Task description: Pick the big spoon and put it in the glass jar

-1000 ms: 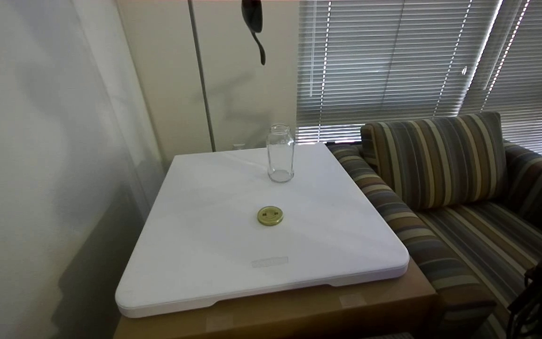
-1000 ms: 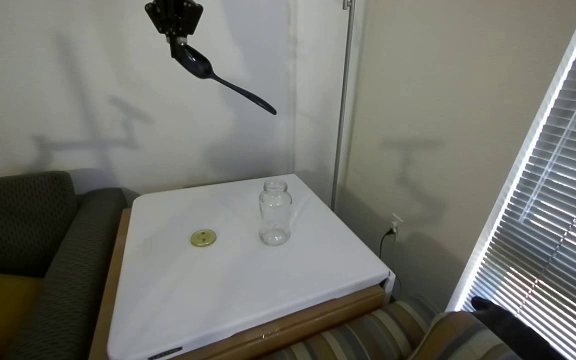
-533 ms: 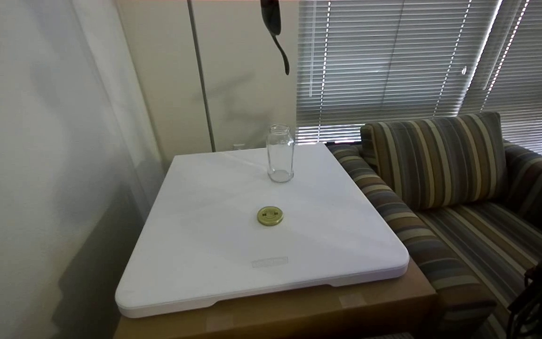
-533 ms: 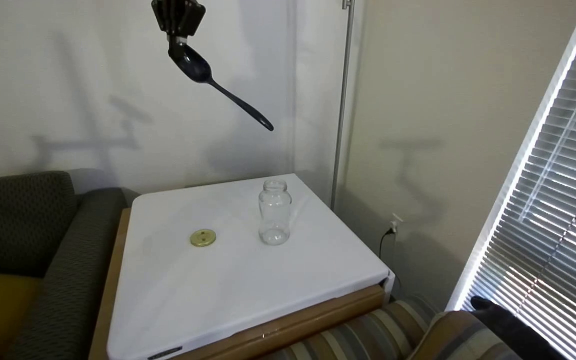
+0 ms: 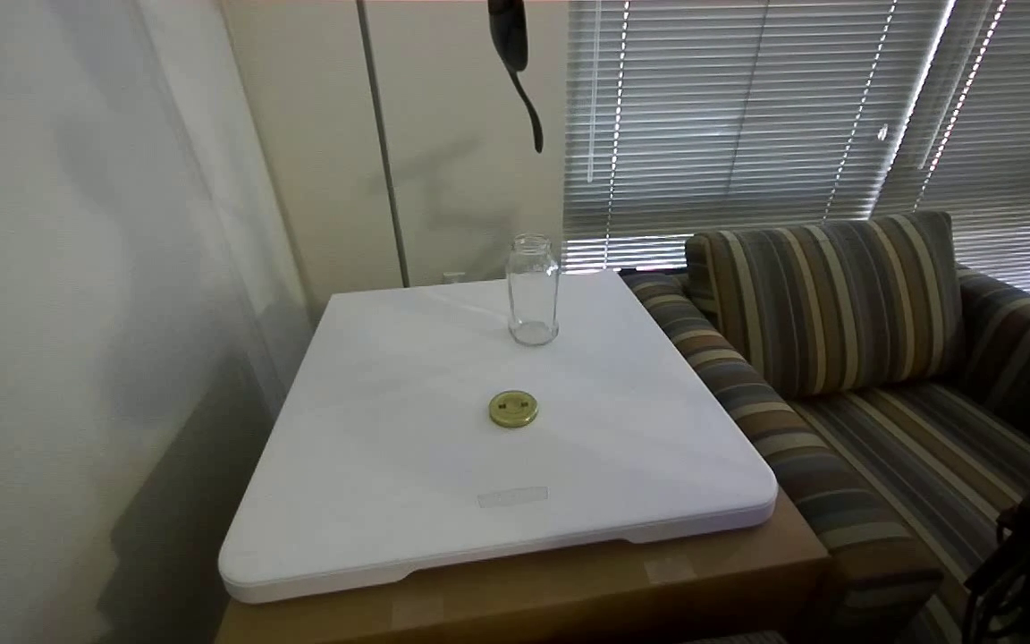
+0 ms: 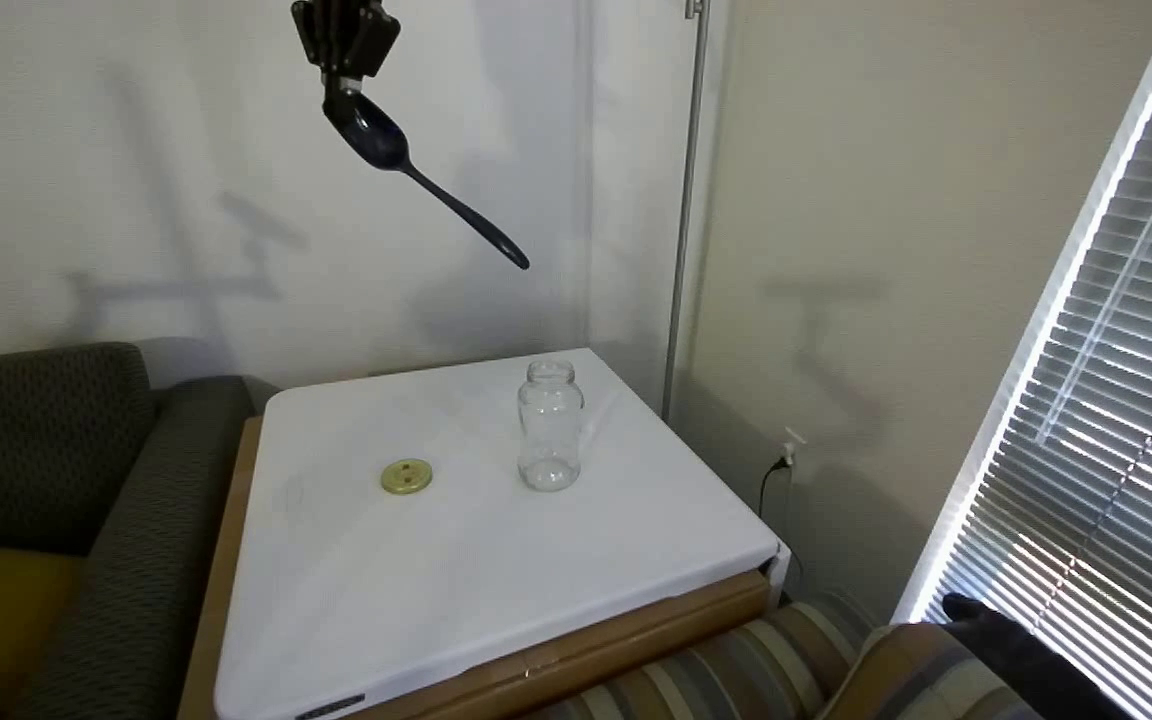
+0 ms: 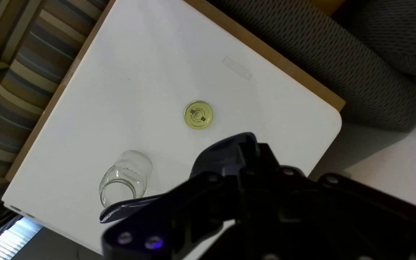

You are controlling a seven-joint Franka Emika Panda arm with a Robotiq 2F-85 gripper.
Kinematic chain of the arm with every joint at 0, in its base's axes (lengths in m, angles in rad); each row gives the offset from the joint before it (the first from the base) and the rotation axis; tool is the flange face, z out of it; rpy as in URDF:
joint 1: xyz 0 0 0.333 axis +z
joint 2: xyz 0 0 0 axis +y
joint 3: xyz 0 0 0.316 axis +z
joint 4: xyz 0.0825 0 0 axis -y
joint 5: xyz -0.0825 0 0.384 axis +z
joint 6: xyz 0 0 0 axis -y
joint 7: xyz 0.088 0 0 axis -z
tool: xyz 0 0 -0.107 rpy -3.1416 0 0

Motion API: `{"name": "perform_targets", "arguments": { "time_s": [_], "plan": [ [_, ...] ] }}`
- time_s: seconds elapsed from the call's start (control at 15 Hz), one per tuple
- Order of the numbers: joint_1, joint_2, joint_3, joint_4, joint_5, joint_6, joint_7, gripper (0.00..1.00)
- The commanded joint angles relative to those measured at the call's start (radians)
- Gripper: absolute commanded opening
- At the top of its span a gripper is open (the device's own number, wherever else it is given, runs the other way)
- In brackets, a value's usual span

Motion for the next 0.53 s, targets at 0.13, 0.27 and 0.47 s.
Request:
{"name": "perform_targets", "arguments": {
  "time_s": [0.13, 0.27, 0.47],
  "plan": [
    [-0.113, 0.002, 0.057, -0.027, 0.106, -0.066, 0.002, 0.02],
    [-0.141, 0.009, 0.060, -0.033, 0.131, -0.077, 0.001, 0.02],
    [-0.178, 0.032, 0.084, -0.022, 0.160, -0.091, -0.020, 0.02]
  ]
}}
